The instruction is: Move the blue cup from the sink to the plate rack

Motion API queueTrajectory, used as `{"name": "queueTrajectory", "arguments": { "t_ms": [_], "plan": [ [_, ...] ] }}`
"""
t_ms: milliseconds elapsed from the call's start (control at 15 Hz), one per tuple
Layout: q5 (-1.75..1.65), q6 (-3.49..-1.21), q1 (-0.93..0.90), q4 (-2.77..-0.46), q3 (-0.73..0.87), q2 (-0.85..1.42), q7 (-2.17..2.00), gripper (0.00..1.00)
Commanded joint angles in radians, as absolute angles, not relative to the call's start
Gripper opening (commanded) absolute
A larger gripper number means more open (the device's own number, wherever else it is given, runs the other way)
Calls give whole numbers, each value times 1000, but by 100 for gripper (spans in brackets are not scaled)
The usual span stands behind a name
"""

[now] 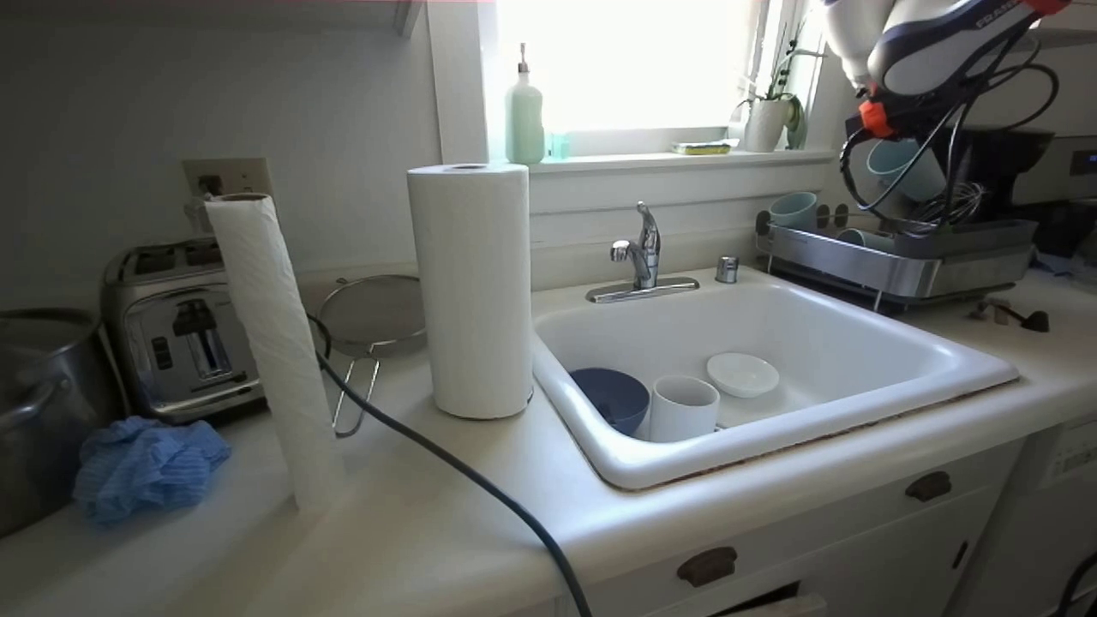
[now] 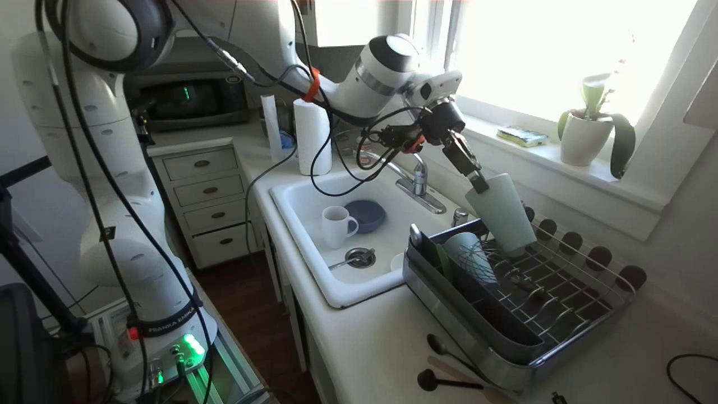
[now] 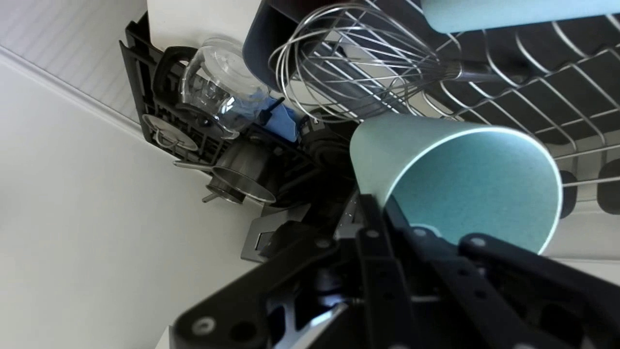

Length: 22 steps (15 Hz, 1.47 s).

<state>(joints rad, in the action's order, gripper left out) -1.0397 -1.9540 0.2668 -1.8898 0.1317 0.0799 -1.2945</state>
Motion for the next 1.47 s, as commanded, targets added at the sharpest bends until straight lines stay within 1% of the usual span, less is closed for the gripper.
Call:
{"name": "queueTrajectory", "arguments": {
  "t_ms": [0, 800, 1400],
  "plan": [
    [-1043, -1978, 246, -1793, 170, 199, -1304, 1],
    [-1002, -2092, 245, -1684, 190, 377, -1252, 1],
    [-979, -2066, 237, -1685, 194, 408, -1196, 1]
  ]
}}
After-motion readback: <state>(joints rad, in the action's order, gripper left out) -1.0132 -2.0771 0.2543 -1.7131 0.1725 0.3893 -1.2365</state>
